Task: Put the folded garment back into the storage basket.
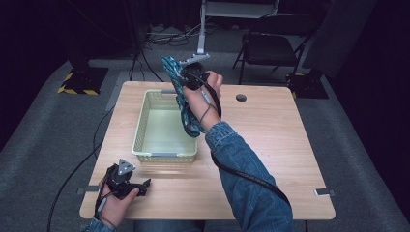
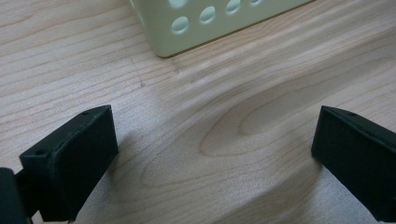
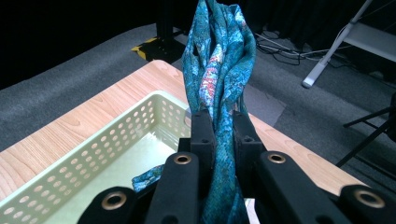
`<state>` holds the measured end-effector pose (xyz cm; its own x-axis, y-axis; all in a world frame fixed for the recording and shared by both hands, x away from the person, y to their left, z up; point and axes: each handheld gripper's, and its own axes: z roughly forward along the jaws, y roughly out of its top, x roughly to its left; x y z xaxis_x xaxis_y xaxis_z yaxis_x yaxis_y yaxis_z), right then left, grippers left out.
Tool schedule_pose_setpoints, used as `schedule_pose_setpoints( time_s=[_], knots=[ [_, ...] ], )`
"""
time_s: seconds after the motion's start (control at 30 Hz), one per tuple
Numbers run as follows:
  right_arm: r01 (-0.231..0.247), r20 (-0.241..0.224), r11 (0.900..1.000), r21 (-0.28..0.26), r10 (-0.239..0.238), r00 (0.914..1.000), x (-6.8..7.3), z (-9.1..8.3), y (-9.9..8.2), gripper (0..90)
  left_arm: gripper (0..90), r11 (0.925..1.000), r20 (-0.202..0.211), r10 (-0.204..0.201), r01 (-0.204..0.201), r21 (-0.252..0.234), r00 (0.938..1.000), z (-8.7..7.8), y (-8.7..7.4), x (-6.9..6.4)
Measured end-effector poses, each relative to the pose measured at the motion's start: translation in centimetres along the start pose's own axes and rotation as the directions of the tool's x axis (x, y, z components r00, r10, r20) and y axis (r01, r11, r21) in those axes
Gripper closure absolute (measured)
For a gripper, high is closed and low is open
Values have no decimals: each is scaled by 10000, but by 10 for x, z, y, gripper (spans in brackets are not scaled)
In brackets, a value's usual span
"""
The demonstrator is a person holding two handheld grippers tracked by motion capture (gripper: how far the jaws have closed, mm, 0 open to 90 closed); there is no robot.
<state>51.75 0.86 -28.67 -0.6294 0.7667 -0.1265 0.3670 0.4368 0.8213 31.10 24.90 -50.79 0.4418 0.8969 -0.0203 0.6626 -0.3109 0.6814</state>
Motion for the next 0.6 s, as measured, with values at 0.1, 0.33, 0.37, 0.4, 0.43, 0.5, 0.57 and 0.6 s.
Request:
schedule_pose_setpoints(
  time_s=[0.1,0.33,0.37,0.4,0.43,0.5,0.57,0.6],
  knots=[
    [23,-18,9999,126,-23,10000,3,5,-1,825,5,10000,6,7,-7,-3,10000,0,0,0],
    [86,-10,9991,407,-86,10000,11,15,-1,824,5,10000,11,13,-13,0,10000,0,0,0],
    [100,-29,9989,465,-99,9999,13,16,-1,823,5,10000,12,21,-21,4,10000,0,0,0],
    [157,-58,9983,559,-154,9999,15,19,-1,823,5,10000,12,20,-20,3,10000,0,0,0],
    [180,-82,9979,615,-175,9998,17,20,-1,823,5,10000,10,20,-20,2,10000,0,0,0],
    [262,-99,9968,752,-256,9996,21,24,-2,823,5,10000,16,24,-24,3,10000,0,0,0],
    [296,-122,9959,853,-287,9995,25,28,-2,823,5,10000,20,26,-26,3,10000,0,0,0],
    [318,-137,9953,913,-307,9994,28,30,-3,823,5,10000,29,33,-33,2,10000,0,0,0]
  ],
)
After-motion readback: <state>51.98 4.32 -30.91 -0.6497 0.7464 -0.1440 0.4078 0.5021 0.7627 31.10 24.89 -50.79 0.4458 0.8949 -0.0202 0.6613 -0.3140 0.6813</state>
